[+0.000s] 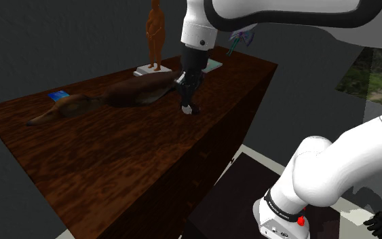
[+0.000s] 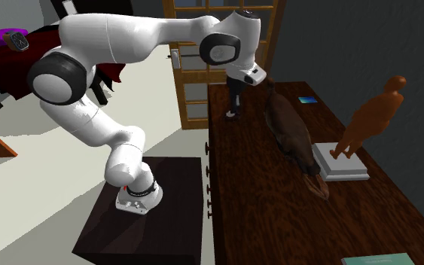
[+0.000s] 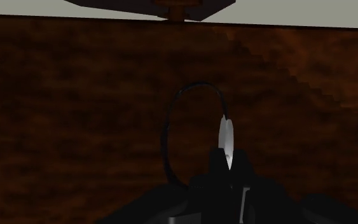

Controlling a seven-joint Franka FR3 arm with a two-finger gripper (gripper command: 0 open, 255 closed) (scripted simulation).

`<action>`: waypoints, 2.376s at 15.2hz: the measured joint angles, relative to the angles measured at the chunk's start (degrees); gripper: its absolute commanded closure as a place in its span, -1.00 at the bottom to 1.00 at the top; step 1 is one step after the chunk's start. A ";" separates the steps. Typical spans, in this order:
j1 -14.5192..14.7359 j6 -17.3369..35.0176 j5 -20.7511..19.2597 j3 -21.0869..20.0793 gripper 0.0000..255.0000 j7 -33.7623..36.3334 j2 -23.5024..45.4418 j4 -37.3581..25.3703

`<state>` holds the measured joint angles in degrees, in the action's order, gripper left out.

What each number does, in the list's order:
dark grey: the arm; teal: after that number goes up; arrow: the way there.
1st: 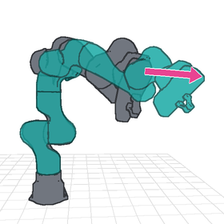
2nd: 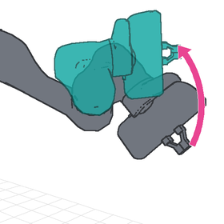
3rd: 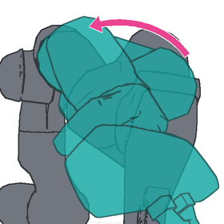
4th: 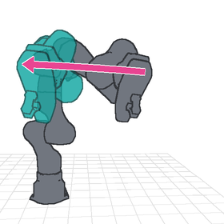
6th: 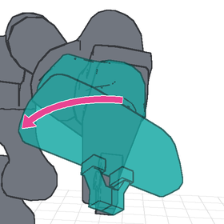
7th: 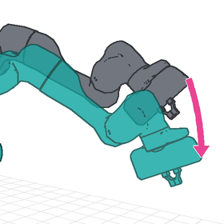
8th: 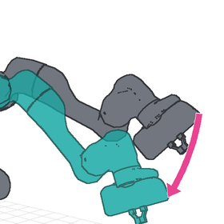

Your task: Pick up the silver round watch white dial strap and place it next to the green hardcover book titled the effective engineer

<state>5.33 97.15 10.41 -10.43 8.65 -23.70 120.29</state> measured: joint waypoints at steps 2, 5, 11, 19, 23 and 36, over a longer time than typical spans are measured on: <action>-0.03 -1.48 -0.11 0.02 1.00 0.27 0.36 -1.85; -0.18 -3.73 -0.33 0.29 1.00 0.31 0.90 -4.62; -1.63 -6.41 -1.56 3.20 1.00 -3.30 1.75 -7.56; -5.51 -7.34 -4.46 10.71 1.00 -14.06 4.88 -10.31; -7.47 -8.44 -5.55 14.38 1.00 -19.46 8.34 -14.36; -14.62 -12.27 -4.89 24.76 1.00 -36.84 25.60 -33.66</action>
<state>-9.29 84.88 5.52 14.33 -28.19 1.91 86.63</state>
